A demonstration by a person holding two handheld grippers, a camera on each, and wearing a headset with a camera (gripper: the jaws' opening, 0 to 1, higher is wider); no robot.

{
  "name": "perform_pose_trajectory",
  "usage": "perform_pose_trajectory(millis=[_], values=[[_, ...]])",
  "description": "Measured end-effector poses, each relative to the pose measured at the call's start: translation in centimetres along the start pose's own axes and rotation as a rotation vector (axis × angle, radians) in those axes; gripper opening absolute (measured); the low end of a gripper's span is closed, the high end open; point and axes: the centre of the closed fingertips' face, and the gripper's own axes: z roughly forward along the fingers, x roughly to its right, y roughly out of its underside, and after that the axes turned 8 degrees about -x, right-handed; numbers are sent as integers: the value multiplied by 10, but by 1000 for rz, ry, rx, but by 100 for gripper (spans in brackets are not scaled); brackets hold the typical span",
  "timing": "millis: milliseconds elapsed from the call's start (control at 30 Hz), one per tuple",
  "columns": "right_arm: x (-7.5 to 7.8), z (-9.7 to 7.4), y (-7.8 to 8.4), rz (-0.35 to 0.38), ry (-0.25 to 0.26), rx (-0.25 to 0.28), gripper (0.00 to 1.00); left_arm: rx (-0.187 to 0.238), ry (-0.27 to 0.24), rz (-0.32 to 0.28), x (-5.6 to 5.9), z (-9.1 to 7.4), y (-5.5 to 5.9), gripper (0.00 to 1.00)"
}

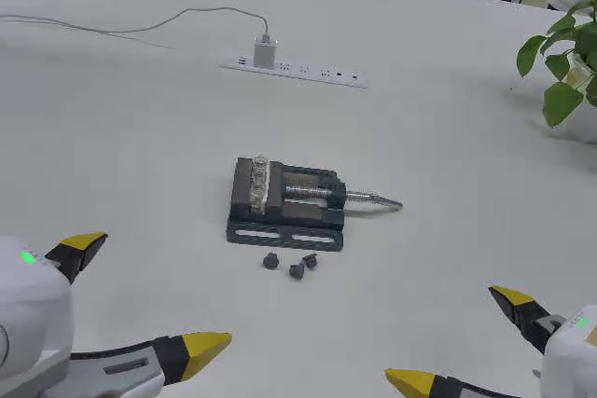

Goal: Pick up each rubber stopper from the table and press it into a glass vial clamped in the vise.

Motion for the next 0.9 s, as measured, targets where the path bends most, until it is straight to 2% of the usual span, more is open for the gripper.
perform_pose_trajectory(millis=[300,633,900], values=[[-4,8,-2,-47,-32,-30,94,4,3,3,-4,1,-5,99],[1,25,-24,-148,-79,-27,88,0,5,7,-4,2,-5,99],[-14,42,-41,-264,-150,-28,78,1,6,18,-4,2,-6,99]])
